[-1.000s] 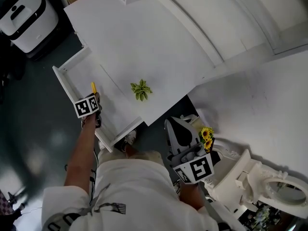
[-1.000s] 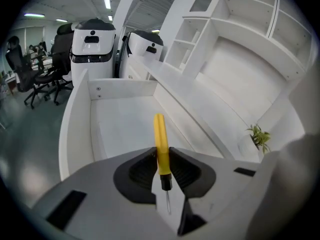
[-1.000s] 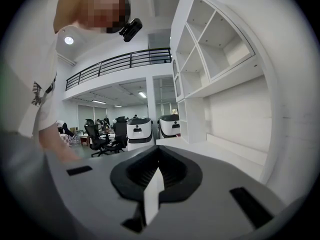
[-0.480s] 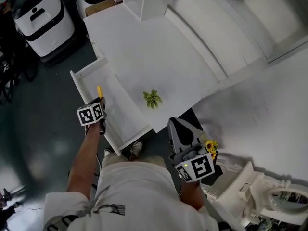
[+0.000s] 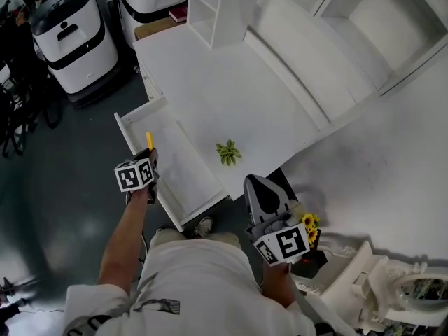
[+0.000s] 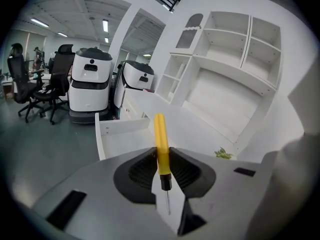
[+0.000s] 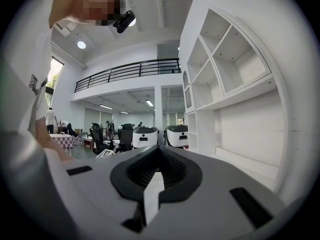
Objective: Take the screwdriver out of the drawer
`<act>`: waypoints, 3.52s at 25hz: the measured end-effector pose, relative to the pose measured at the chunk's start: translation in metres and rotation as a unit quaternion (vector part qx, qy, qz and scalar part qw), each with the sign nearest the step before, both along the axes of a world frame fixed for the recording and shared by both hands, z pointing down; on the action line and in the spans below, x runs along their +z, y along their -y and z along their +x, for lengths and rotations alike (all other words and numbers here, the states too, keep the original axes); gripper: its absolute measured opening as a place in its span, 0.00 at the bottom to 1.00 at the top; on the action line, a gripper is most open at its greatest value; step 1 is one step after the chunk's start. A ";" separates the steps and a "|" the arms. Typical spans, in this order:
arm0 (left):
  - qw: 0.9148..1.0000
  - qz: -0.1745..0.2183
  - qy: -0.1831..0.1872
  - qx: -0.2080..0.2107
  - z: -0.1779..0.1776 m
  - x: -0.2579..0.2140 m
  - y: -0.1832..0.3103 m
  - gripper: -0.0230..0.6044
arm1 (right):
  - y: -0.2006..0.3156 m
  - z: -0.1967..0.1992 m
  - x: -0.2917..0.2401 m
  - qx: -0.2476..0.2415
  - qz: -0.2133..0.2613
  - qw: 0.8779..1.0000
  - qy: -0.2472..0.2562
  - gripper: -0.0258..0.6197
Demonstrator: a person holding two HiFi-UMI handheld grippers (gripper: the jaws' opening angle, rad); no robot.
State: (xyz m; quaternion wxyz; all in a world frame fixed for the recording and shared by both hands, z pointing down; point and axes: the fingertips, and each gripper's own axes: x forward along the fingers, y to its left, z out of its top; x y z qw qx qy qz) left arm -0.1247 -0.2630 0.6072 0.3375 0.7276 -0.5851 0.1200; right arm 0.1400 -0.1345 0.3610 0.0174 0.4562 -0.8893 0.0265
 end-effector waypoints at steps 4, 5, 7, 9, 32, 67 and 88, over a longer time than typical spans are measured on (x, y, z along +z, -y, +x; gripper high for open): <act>1.000 0.012 -0.007 -0.001 -0.005 -0.013 0.001 0.17 | -0.002 -0.005 -0.004 0.002 0.005 1.000 0.001 0.05; 1.000 0.015 -0.006 0.000 -0.007 -0.016 0.001 0.17 | -0.002 -0.006 -0.004 0.003 0.006 1.000 0.001 0.05; 1.000 0.024 -0.005 0.002 -0.010 -0.023 0.002 0.17 | -0.002 -0.008 -0.005 0.006 0.008 1.000 0.001 0.05; 0.999 0.038 0.001 0.007 -0.013 -0.036 0.002 0.17 | -0.001 -0.008 -0.007 0.010 0.011 1.000 0.001 0.05; 0.949 0.280 0.133 0.062 -0.049 -0.240 -0.018 0.17 | 0.023 -0.007 -0.050 0.049 0.063 0.997 -0.019 0.05; 0.868 0.470 0.155 -0.034 -0.125 -0.383 -0.132 0.17 | 0.003 0.019 -0.102 0.127 0.115 0.985 -0.021 0.05; 0.878 0.458 0.132 -0.033 -0.127 -0.364 -0.152 0.17 | -0.014 0.002 -0.085 0.121 0.091 0.988 -0.027 0.05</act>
